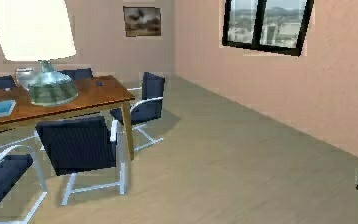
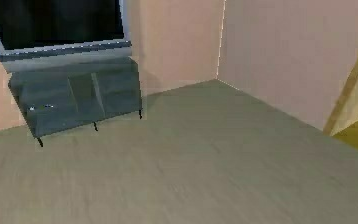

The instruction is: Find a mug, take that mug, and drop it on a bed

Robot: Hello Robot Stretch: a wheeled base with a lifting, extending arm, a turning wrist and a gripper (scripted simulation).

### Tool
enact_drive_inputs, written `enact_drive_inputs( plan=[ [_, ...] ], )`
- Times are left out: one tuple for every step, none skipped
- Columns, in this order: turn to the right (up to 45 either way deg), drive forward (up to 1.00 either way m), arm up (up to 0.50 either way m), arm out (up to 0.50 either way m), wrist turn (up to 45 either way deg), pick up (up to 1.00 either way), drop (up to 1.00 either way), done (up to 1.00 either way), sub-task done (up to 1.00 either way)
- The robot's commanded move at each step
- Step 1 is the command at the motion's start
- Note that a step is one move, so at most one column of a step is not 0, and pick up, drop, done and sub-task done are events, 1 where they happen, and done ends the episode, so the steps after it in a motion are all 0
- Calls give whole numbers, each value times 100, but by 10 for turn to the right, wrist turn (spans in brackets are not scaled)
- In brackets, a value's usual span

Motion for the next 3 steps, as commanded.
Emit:
enact_drive_inputs(
  plan=[
    [-450,0,0,0,0,0,0,0,0],
    [-360,0,0,0,0,0,0,0,0],
    [0,100,0,0,0,0,0,0,0]
  ],
)
